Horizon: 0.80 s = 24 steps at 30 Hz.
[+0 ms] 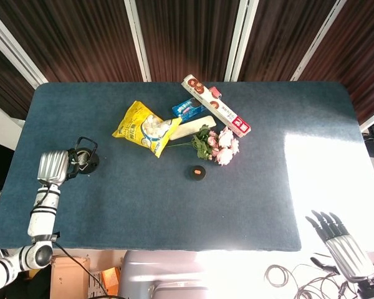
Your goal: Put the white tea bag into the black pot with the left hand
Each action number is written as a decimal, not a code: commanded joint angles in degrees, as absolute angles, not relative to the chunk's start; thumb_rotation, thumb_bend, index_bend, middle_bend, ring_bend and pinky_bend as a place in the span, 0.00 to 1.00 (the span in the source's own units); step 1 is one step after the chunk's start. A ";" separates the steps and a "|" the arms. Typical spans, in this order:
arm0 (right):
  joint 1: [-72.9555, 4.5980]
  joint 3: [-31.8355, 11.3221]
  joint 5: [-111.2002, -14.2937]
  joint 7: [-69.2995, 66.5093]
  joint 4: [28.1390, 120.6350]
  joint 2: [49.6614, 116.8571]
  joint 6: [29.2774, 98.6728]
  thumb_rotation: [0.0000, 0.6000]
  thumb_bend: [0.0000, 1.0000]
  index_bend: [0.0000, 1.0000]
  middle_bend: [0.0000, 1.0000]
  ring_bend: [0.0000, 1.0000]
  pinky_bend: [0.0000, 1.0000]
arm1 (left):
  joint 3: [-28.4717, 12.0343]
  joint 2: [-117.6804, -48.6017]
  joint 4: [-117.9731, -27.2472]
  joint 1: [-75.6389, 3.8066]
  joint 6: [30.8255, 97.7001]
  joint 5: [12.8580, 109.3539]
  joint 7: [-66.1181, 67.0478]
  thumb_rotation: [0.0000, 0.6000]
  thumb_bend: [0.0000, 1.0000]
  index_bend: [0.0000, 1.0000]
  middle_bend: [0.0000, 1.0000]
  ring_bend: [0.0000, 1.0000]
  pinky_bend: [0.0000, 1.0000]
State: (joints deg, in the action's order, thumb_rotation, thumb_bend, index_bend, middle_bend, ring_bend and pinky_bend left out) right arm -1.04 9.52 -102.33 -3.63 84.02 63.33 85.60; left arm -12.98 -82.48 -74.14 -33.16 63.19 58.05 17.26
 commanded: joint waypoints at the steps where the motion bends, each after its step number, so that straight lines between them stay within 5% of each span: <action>1: -1.06 9.59 -102.41 -3.56 84.03 63.34 85.53 1.00 0.11 0.00 0.00 0.00 0.00 | -10.52 -82.46 -75.21 -31.21 64.49 61.09 15.69 1.00 0.51 0.68 1.00 1.00 1.00; 5: -0.95 9.67 -102.63 -3.47 84.05 63.37 85.79 1.00 0.11 0.00 0.00 0.00 0.00 | -7.97 -81.67 -76.85 -29.72 64.81 64.56 13.85 1.00 0.44 0.56 1.00 1.00 1.00; 10: -0.89 9.74 -102.81 -3.42 84.03 63.39 85.92 1.00 0.11 0.00 0.00 0.00 0.00 | -6.22 -79.71 -80.07 -28.74 63.36 66.56 11.69 1.00 0.13 0.26 1.00 1.00 1.00; 15: -0.92 9.89 -103.10 -3.64 83.93 63.23 86.03 1.00 0.11 0.00 0.00 0.00 0.00 | -5.47 -77.32 -83.86 -28.87 61.08 66.42 12.52 1.00 0.02 0.18 1.00 1.00 1.00; 18: -0.88 9.95 -103.20 -3.71 83.92 63.19 86.13 1.00 0.11 0.00 0.00 0.00 0.00 | -6.59 -77.53 -83.58 -29.12 62.28 65.95 13.93 1.00 0.05 0.18 1.00 1.00 1.00; 24: -0.77 10.03 -103.47 -4.09 83.86 63.01 86.58 1.00 0.11 0.00 0.00 0.00 0.00 | -10.89 -78.99 -77.83 -31.68 57.66 58.86 13.52 1.00 0.38 0.18 1.00 1.00 1.00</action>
